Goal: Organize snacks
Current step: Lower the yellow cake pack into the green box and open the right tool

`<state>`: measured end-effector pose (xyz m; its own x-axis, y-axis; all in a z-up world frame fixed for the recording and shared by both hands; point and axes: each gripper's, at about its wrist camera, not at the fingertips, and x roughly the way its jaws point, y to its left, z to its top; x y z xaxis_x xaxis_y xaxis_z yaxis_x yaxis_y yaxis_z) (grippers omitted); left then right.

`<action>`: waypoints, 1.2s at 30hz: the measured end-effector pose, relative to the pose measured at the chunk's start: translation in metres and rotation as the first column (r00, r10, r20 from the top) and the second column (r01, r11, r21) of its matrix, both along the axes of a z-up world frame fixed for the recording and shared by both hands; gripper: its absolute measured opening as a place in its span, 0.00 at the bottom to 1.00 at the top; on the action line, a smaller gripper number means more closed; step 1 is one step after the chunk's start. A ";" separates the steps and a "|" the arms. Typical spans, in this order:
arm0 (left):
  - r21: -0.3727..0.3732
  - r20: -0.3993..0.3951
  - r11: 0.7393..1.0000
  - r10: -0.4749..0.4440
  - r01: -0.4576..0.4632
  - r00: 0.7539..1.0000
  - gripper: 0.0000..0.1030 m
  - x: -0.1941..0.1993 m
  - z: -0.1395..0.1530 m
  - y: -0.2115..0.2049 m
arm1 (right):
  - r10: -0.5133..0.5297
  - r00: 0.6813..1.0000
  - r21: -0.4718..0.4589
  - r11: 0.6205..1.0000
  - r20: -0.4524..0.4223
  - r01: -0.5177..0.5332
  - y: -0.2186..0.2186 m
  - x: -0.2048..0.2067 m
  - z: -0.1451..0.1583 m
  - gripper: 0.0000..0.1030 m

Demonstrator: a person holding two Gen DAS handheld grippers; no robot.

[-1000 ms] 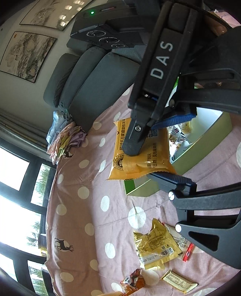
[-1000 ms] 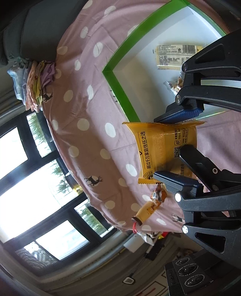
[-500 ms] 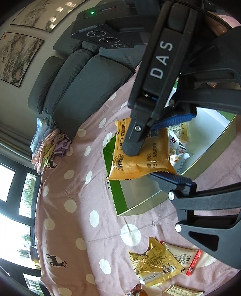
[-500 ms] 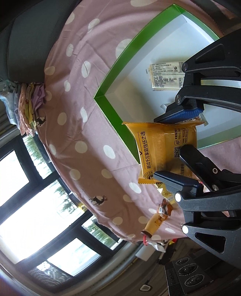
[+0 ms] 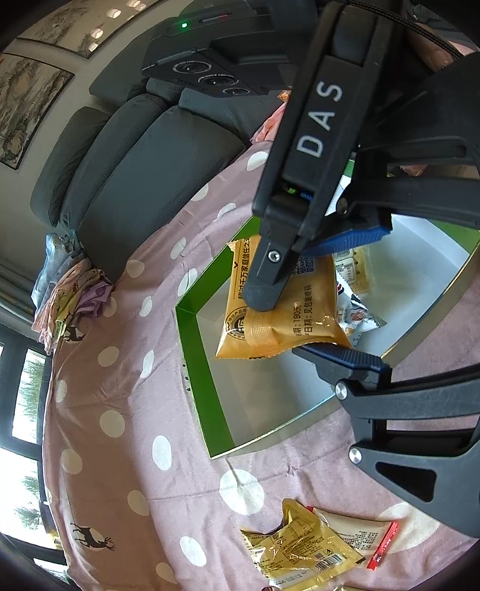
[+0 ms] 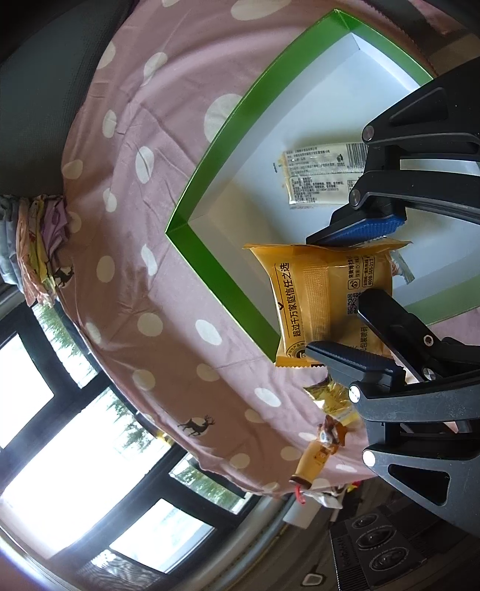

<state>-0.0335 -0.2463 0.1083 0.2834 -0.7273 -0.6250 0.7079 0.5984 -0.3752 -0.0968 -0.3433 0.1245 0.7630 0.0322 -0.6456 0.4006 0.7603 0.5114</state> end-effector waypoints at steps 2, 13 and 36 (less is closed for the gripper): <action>0.009 -0.008 1.000 -0.006 0.006 1.000 0.43 0.002 -0.001 -0.004 | -0.007 1.000 0.008 1.000 -0.009 0.007 -0.003 0.000 -0.002 0.52; 0.067 -0.050 0.997 -0.022 0.025 0.999 0.44 0.007 -0.012 -0.019 | -0.034 0.998 0.056 0.998 -0.051 0.036 -0.016 0.002 -0.016 0.52; 0.147 -0.096 0.988 -0.023 0.037 0.995 0.44 0.009 -0.026 -0.040 | -0.076 0.992 0.145 0.985 -0.099 0.090 -0.039 0.003 -0.039 0.52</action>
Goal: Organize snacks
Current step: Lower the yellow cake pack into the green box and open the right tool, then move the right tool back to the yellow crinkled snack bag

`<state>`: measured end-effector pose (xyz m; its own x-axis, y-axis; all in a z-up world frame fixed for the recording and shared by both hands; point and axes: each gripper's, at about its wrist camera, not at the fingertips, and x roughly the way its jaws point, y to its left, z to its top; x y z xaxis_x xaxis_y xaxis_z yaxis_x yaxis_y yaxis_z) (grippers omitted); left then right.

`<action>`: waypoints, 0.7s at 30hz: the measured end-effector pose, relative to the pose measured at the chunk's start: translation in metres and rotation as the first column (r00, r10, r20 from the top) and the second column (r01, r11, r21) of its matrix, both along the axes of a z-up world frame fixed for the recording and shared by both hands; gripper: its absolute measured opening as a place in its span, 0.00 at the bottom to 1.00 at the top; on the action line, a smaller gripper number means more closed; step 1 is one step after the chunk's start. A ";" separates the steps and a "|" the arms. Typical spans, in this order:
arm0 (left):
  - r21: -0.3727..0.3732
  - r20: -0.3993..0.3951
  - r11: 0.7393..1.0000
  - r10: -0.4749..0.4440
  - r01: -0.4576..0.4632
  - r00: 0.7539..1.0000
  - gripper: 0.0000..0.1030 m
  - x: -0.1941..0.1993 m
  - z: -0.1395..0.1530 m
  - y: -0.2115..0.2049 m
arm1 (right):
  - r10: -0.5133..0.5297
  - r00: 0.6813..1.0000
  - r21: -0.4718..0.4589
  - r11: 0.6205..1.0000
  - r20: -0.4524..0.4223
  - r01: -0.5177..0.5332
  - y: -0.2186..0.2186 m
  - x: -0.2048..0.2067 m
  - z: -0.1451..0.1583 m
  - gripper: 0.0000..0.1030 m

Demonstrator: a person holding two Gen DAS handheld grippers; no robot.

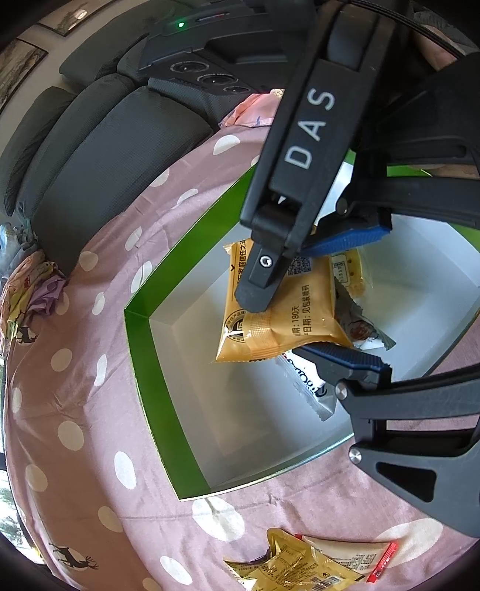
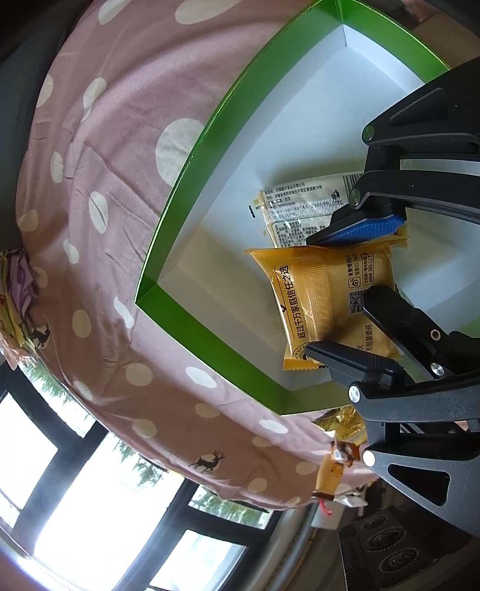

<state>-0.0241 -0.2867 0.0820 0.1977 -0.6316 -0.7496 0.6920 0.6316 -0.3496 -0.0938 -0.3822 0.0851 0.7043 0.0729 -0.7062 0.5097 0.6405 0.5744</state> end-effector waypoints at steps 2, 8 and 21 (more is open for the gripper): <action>0.003 -0.001 1.000 0.001 -0.001 1.000 0.44 0.000 0.000 0.000 | -0.006 1.000 0.004 1.000 -0.002 0.006 -0.001 0.000 -0.001 0.52; 0.011 -0.008 1.000 0.008 -0.008 1.000 0.44 0.000 -0.002 -0.003 | -0.033 0.999 0.002 0.999 -0.023 0.033 -0.003 -0.001 -0.003 0.52; 0.011 0.086 0.987 0.160 -0.162 0.983 0.61 -0.010 0.035 0.071 | -0.075 0.997 -0.135 0.988 0.021 0.078 0.014 -0.011 0.029 0.55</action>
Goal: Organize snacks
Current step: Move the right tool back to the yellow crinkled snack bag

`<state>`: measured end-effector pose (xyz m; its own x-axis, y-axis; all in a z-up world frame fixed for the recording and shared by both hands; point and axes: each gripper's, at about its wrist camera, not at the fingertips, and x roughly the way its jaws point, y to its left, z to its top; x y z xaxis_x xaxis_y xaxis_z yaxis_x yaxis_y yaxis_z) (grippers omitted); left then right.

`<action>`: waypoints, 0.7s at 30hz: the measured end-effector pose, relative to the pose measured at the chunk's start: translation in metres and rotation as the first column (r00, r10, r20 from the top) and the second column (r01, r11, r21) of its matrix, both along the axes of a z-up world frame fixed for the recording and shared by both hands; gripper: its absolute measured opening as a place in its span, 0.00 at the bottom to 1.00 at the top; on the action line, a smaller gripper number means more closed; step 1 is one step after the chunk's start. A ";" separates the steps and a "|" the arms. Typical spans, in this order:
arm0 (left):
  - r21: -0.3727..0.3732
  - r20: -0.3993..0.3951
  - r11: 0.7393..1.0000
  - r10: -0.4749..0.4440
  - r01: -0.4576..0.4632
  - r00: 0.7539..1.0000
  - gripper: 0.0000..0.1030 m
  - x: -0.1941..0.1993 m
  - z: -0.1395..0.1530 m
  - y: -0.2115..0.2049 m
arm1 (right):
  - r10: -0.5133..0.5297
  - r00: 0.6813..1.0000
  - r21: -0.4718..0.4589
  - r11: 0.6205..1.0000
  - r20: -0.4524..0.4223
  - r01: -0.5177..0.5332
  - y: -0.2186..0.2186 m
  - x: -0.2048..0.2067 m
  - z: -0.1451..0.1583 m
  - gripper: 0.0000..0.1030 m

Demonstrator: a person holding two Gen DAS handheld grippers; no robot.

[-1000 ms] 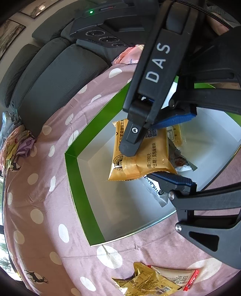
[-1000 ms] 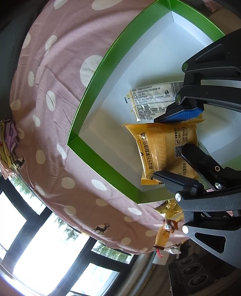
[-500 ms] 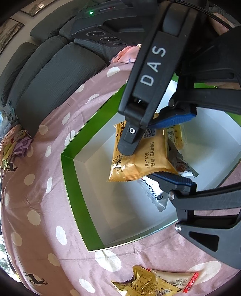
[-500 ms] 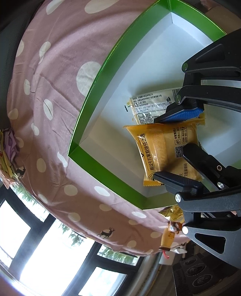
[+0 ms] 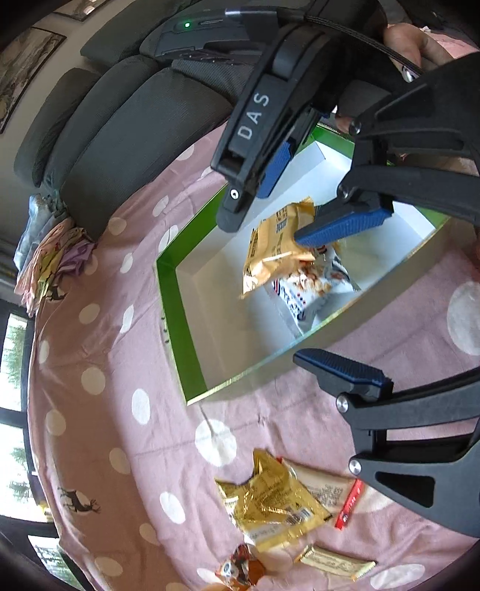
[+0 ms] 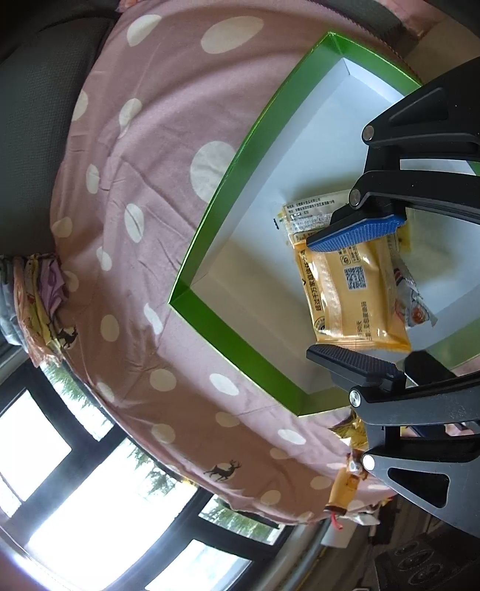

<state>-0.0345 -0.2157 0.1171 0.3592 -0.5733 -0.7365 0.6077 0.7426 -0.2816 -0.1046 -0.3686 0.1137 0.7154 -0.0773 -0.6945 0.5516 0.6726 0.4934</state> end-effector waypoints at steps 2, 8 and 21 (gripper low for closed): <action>0.009 0.014 0.999 0.052 -0.052 0.999 0.69 -0.001 0.005 0.024 | 0.006 1.000 -0.035 0.999 0.019 -0.005 0.008 -0.002 0.009 0.61; 0.034 0.064 0.961 0.273 -0.276 0.960 0.85 -0.005 0.010 0.112 | 0.083 0.993 -0.127 0.989 0.088 -0.072 0.044 0.001 0.037 0.81; 0.044 -0.166 0.734 0.675 -0.678 0.719 0.88 0.021 -0.054 0.282 | 0.412 0.907 -0.203 0.884 -0.083 -0.420 0.168 0.088 0.004 0.93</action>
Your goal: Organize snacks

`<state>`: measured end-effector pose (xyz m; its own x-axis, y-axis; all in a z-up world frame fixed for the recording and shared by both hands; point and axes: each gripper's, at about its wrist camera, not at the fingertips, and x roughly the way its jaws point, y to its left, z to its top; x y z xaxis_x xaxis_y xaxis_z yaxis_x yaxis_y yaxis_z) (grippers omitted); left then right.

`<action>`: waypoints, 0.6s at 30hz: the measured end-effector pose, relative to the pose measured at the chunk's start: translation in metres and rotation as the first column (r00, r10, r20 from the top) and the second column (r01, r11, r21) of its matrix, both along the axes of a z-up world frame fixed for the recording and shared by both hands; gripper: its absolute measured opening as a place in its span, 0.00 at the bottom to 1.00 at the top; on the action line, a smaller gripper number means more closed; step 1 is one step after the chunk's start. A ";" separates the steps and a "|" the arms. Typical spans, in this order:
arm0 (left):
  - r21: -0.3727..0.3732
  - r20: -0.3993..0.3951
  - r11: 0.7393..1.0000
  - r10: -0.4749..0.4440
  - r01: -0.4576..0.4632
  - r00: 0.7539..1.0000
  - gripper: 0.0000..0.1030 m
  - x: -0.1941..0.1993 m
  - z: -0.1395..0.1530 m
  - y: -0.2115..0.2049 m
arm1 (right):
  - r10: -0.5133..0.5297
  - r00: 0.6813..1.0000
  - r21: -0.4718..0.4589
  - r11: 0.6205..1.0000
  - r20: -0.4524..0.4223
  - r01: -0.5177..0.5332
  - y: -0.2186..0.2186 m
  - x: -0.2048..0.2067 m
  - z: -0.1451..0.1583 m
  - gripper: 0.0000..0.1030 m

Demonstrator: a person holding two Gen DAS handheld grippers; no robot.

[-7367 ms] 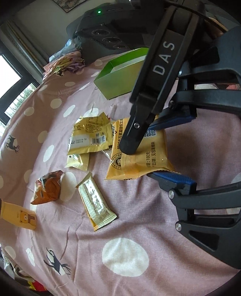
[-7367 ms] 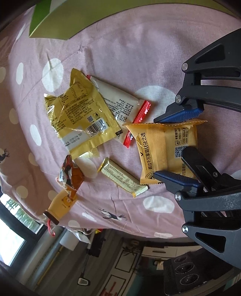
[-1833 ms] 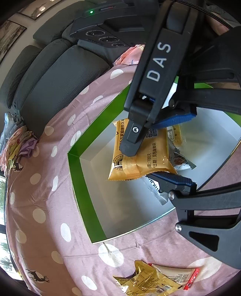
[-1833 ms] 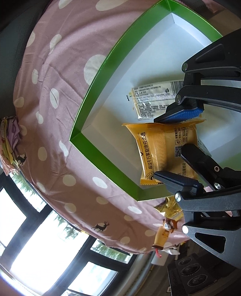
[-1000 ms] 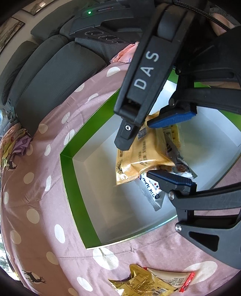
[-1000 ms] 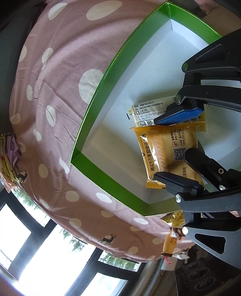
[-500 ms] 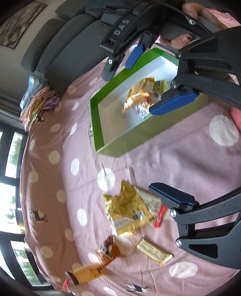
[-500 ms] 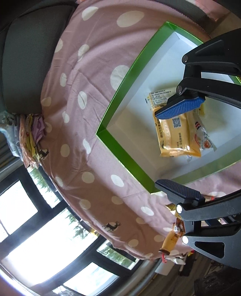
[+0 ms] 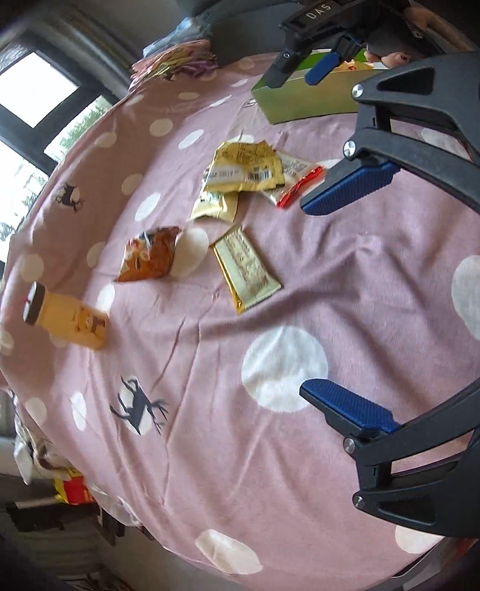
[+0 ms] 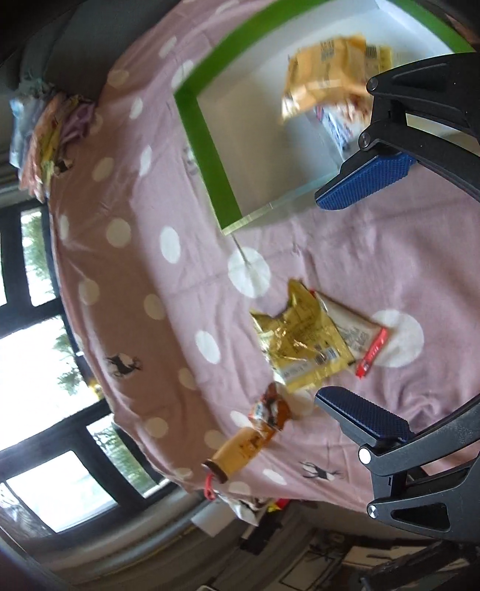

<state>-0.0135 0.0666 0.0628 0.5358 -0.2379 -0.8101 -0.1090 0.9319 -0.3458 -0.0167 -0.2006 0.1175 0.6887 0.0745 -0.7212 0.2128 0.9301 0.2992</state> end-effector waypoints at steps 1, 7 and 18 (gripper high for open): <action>-0.002 -0.017 1.000 0.024 -0.024 1.000 0.88 0.001 -0.004 0.007 | 0.016 1.000 0.016 1.000 -0.027 -0.015 0.007 0.009 -0.008 0.93; -0.019 -0.040 0.999 0.038 -0.039 0.998 0.88 0.001 -0.009 0.016 | 0.074 0.991 -0.092 0.992 -0.114 -0.084 0.048 0.056 -0.031 0.93; -0.024 -0.039 1.000 0.011 -0.012 0.999 0.88 0.005 -0.008 0.013 | 0.122 0.978 -0.207 0.966 -0.167 -0.156 0.054 0.116 -0.069 0.93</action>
